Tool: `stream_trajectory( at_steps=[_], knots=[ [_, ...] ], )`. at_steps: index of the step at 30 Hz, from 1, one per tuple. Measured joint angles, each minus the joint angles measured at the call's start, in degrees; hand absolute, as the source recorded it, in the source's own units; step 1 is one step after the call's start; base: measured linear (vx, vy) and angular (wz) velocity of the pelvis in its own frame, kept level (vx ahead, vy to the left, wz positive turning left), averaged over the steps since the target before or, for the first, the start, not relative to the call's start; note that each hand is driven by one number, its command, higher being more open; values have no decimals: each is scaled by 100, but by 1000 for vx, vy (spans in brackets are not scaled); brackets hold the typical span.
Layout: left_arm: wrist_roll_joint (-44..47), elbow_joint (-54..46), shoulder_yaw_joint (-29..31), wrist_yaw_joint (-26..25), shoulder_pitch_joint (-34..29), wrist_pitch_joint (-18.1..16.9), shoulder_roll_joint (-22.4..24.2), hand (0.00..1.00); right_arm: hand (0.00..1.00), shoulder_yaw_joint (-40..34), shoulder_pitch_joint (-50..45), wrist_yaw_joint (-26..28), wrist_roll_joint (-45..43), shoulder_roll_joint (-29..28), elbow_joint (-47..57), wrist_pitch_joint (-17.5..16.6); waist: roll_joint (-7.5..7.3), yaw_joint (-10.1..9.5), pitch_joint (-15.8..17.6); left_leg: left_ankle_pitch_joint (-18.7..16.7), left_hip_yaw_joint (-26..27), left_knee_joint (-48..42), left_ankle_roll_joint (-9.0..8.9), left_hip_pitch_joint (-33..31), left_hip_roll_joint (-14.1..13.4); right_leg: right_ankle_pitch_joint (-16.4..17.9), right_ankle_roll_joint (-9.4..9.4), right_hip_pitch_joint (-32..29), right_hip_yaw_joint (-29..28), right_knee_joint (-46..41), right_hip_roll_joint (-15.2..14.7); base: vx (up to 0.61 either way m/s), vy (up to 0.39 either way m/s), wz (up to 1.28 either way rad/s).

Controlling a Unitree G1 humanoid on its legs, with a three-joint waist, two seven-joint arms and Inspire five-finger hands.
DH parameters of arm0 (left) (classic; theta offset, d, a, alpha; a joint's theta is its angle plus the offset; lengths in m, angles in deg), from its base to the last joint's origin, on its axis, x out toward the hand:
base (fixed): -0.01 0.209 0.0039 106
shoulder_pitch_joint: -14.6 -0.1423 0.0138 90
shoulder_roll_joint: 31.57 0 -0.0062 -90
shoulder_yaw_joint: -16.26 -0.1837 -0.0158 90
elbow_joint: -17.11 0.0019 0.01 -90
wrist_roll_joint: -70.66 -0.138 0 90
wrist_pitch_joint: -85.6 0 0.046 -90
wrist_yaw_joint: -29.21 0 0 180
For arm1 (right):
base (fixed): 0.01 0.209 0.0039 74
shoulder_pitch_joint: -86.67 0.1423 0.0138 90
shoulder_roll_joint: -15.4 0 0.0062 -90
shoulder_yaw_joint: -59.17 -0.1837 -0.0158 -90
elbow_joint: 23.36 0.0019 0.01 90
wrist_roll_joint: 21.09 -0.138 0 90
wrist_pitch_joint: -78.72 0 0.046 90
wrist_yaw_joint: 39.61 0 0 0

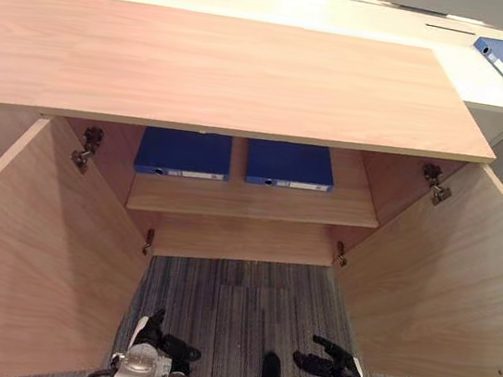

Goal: Walk over to the cabinet, pick up the folder, carry it to the office cabinet, place the folder inside the office cabinet, then close the office cabinet door

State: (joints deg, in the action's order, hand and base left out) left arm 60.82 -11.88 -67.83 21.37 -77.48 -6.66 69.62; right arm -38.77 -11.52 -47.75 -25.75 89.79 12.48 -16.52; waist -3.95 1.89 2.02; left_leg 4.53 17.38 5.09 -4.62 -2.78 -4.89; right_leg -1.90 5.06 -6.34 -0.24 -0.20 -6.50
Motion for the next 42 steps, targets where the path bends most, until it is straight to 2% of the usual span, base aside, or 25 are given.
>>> stream_trajectory(
  at_steps=[6, 13, 20, 24, 27, 29, 31, 33, 37, 42],
  knots=[
    [-1, 25, -24, 77, -43, 16, -4, 100, 100, -245, 90, 4, -9, -13, -314, 34, 62, 18, -116, -40, -6, 1, 60, 111, 63, -36, 55, 173, -12, 141, -49, 8, 6, 0],
    [-7, 177, -108, 105, -51, 33, -21, 100, 100, -671, 189, -6, -77, -18, -529, 75, 87, 85, -128, -113, 123, -2, 31, 290, 66, -38, 54, 256, -209, 182, -29, 22, -1, -17],
    [13, 166, -113, 194, -76, 39, -134, 100, 100, -1255, 1, -82, -532, -19, -326, 72, 92, 187, -139, -343, 665, -4, -33, 610, 64, -73, 57, 248, -767, 177, 31, 6, 17, -40],
    [12, 112, -102, 187, -88, 39, -191, 100, 100, -1964, -326, -216, -1158, -74, 351, 30, 103, 292, -139, -468, 1034, -5, -83, 814, 42, -70, 51, 227, -1113, 141, 102, 10, 4, -51],
    [12, 64, -136, 189, 1, 105, -167, 100, 100, -2365, -586, -284, -1476, -165, 1317, -56, 153, 511, -185, -591, 1494, -27, -110, 983, 18, -63, 41, 142, -1553, 59, 207, 3, -10, -72],
    [14, -383, -430, 216, -79, 87, -124, 100, 100, -2871, -613, -431, -1638, -240, 1578, -150, 152, 545, -183, -657, 1621, -103, -87, 1015, 7, -65, 39, 116, -1691, 24, 231, 10, -17, -46],
    [1, -841, -387, 271, -216, -60, 19, 100, 100, -3259, -649, -637, -1831, -302, 1916, -227, 180, 562, -168, -800, 1904, -240, -139, 1161, -74, -69, 40, 110, -1866, -94, 349, 10, -21, -63],
    [-1, -850, -155, 285, -265, -98, 164, 100, 100, -3351, -645, -709, -2003, -343, 2363, -272, 247, 572, -162, -931, 2207, -349, -186, 1280, -149, -61, 30, 91, -2066, -189, 461, 3, -27, -83],
    [-129, -855, 232, 312, -267, -97, 465, 100, 100, -3372, -599, -853, -2021, -338, 3477, -307, 427, 720, -105, -1048, 2619, -450, -224, 1310, -194, -34, 27, -120, -2389, -332, 593, -10, -33, -54],
    [-205, -857, 204, 331, -292, -107, 522, 100, 100, -3347, -181, -841, -1979, -124, 4101, -433, 475, 804, -72, -1049, 2790, -506, -283, 1370, -288, -25, 34, -179, -2541, -431, 748, -23, -49, -20]
  ],
)
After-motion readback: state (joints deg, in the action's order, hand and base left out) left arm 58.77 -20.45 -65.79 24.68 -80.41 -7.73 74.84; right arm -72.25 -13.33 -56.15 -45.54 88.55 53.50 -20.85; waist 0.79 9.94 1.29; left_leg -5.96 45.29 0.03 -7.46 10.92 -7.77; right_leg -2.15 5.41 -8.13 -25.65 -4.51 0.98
